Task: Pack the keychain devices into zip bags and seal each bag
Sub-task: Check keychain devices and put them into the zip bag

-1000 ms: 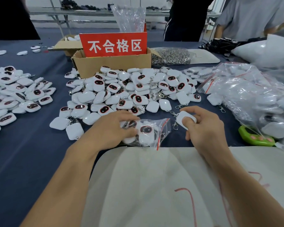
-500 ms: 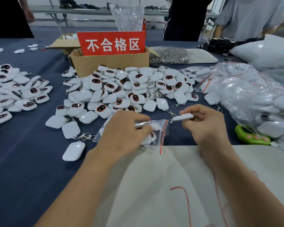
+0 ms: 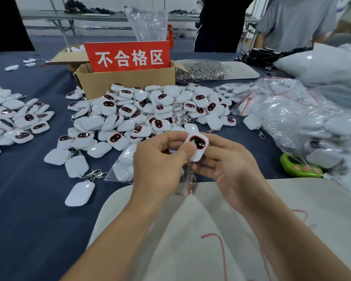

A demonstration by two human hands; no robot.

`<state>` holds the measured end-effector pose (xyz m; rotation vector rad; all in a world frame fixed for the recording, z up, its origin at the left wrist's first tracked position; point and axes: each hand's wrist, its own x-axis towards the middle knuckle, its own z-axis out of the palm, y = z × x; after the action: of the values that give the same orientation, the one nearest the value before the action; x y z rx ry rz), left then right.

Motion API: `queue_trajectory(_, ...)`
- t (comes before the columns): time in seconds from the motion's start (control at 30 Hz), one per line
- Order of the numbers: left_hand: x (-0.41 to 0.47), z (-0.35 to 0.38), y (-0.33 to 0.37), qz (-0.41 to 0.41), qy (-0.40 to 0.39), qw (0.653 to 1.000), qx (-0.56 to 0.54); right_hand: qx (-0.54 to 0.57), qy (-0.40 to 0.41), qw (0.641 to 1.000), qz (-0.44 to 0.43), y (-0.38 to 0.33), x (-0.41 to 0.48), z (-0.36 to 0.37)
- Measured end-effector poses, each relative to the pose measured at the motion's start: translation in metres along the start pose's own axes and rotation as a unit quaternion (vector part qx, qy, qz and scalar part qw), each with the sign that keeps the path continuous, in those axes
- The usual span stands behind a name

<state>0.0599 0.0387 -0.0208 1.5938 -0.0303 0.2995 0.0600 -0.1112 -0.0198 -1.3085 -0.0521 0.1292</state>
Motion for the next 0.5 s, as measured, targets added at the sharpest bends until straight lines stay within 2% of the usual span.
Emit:
queue_trajectory(0.07,0.0,-0.002,-0.002,-0.006,0.026,1.0,0.011,-0.01,-0.005,1.0,-0.003,0.0,-0.001,0.004)
queue_trajectory(0.2,0.0,-0.003,-0.002,-0.022,0.017,0.999,0.02,-0.08,0.035,0.995,-0.044,0.001,-0.004,0.008)
queue_trajectory(0.4,-0.006,-0.001,0.009,0.023,-0.046,0.998,0.035,-0.129,0.09,0.985,-0.069,-0.003,-0.004,0.008)
queue_trajectory(0.5,-0.005,-0.001,0.011,0.039,-0.034,0.997,0.05,-0.153,0.083,0.982,-0.079,-0.005,-0.006,0.007)
